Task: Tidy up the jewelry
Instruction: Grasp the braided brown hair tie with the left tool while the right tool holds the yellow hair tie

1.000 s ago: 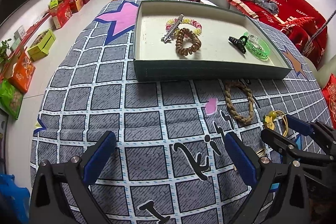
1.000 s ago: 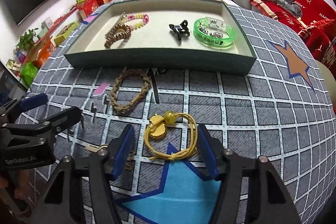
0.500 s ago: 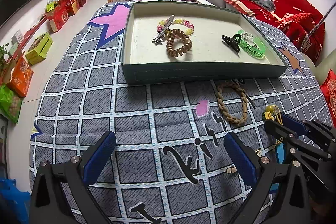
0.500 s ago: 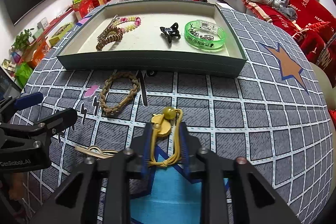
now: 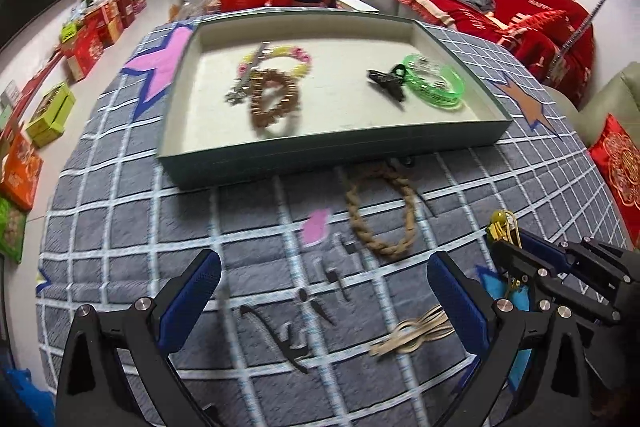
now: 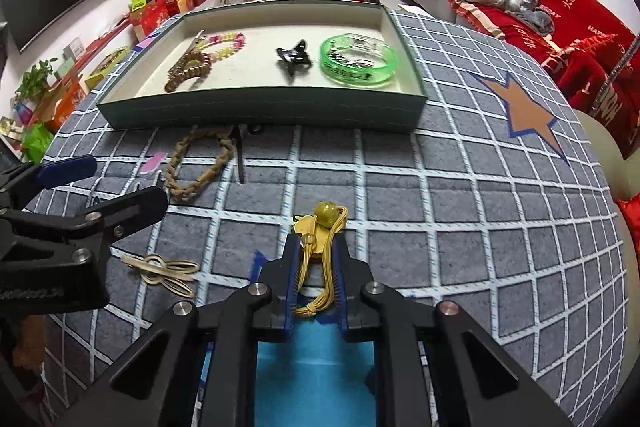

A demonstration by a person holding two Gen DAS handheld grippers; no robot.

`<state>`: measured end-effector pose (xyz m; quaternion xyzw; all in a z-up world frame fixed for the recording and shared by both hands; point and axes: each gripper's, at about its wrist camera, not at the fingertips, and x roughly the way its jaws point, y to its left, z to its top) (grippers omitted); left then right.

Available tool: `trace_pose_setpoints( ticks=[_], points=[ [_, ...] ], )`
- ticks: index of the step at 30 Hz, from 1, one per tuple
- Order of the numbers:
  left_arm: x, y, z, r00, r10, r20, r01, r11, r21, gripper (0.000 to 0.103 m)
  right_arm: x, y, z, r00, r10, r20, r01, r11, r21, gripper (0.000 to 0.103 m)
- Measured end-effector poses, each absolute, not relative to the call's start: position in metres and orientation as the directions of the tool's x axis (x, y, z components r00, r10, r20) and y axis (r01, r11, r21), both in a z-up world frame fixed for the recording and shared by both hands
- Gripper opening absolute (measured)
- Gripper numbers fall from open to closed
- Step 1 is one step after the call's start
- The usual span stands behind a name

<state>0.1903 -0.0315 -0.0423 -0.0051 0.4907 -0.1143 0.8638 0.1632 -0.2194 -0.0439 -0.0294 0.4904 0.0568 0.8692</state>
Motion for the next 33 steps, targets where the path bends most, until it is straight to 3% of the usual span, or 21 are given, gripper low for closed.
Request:
trace_pose_setpoints(
  ticks=[3, 5, 7, 16, 20, 24, 31, 32, 33],
  points=[
    [0.196, -0.043, -0.046, 0.483, -0.203, -0.852, 0.212, 0.971, -0.111, 0.103, 0.162, -0.229, -0.043, 0.506, 0.095, -0.857, -0.113, 0.993, 0.043, 0.018],
    [0.199, -0.049, -0.048, 0.477, -0.200, -0.856, 0.221, 0.970, -0.103, 0.103, 0.162, -0.235, -0.043, 0.501, 0.108, -0.859, -0.101, 0.993, 0.065, 0.030],
    [0.202, -0.055, -0.050, 0.477, -0.193, -0.858, 0.228, 0.969, -0.092, 0.103, 0.161, -0.240, -0.042, 0.505, 0.107, -0.856, -0.089, 0.993, 0.072, 0.049],
    [0.209, -0.072, -0.055, 0.488, -0.157, -0.858, 0.255, 0.966, -0.031, 0.103, 0.160, -0.244, -0.043, 0.505, 0.098, -0.858, -0.088, 0.994, 0.062, 0.053],
    [0.208, -0.078, -0.052, 0.502, -0.160, -0.850, 0.273, 0.962, -0.020, 0.091, 0.159, -0.242, -0.042, 0.514, 0.084, -0.854, -0.094, 0.995, 0.041, 0.054],
    [0.210, -0.082, -0.052, 0.505, -0.162, -0.848, 0.281, 0.960, -0.017, 0.091, 0.161, -0.240, -0.043, 0.509, 0.075, -0.857, -0.092, 0.995, 0.032, 0.060],
    [0.210, -0.081, -0.052, 0.507, -0.170, -0.845, 0.287, 0.958, -0.020, 0.091, 0.165, -0.233, -0.047, 0.509, 0.047, -0.860, -0.094, 0.996, -0.001, 0.059],
    [0.209, -0.080, -0.052, 0.509, -0.173, -0.843, 0.290, 0.957, -0.021, 0.081, 0.165, -0.233, -0.047, 0.510, 0.048, -0.859, -0.097, 0.995, -0.001, 0.057],
    [0.207, -0.081, -0.050, 0.519, -0.179, -0.836, 0.296, 0.955, -0.021, 0.069, 0.165, -0.232, -0.047, 0.512, 0.049, -0.857, -0.099, 0.995, -0.002, 0.049]
  ],
)
